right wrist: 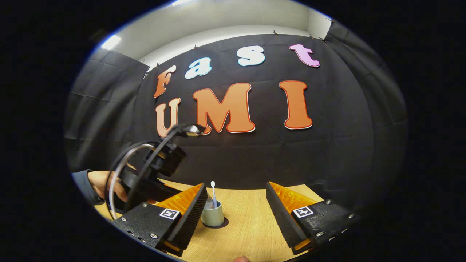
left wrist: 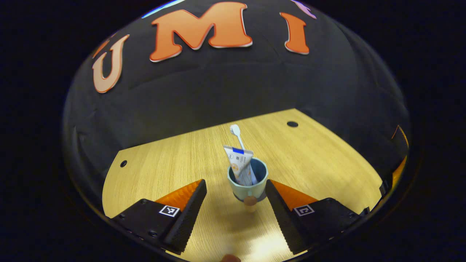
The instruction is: Put the toothbrush and toothpaste on the desktop into the cup, then pick up the cup and place it on the coaster on the desktop.
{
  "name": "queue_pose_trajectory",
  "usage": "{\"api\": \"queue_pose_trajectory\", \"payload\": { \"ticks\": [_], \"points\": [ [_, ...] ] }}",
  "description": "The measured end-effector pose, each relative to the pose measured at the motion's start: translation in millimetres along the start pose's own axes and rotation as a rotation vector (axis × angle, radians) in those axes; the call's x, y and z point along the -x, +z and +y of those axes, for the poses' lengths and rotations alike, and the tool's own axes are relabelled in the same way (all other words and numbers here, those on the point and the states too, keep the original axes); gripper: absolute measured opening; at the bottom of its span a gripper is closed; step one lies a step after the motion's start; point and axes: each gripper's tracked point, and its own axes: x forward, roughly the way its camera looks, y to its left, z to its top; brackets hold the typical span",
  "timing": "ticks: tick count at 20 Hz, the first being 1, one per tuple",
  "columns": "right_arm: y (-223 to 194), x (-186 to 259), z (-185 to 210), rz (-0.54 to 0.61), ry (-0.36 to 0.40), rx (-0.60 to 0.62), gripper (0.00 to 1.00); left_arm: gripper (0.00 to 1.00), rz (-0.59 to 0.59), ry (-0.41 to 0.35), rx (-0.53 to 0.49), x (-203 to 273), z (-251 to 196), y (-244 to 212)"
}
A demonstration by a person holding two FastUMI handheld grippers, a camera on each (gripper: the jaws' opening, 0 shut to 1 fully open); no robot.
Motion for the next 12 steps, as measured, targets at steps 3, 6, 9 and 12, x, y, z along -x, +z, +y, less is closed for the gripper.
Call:
{"api": "queue_pose_trajectory", "payload": {
  "ticks": [3, 6, 9, 12],
  "points": [
    [4, -5, 7, -0.021, -0.014, -0.008, 0.97, 0.98, -0.152, 0.057, 0.014, 28, 24, 18],
    [8, -10, 18, -0.035, -0.012, -0.017, 1.00, 0.97, -0.304, 0.129, 0.015, 64, 53, 38],
    [13, -11, 29, -0.058, -0.002, -0.006, 0.97, 0.97, -0.429, 0.168, 0.035, 95, 69, 47],
    [10, -14, 44, -0.061, 0.019, 0.010, 0.97, 0.96, -0.557, 0.194, 0.031, 127, 88, 51]
  ]
}}
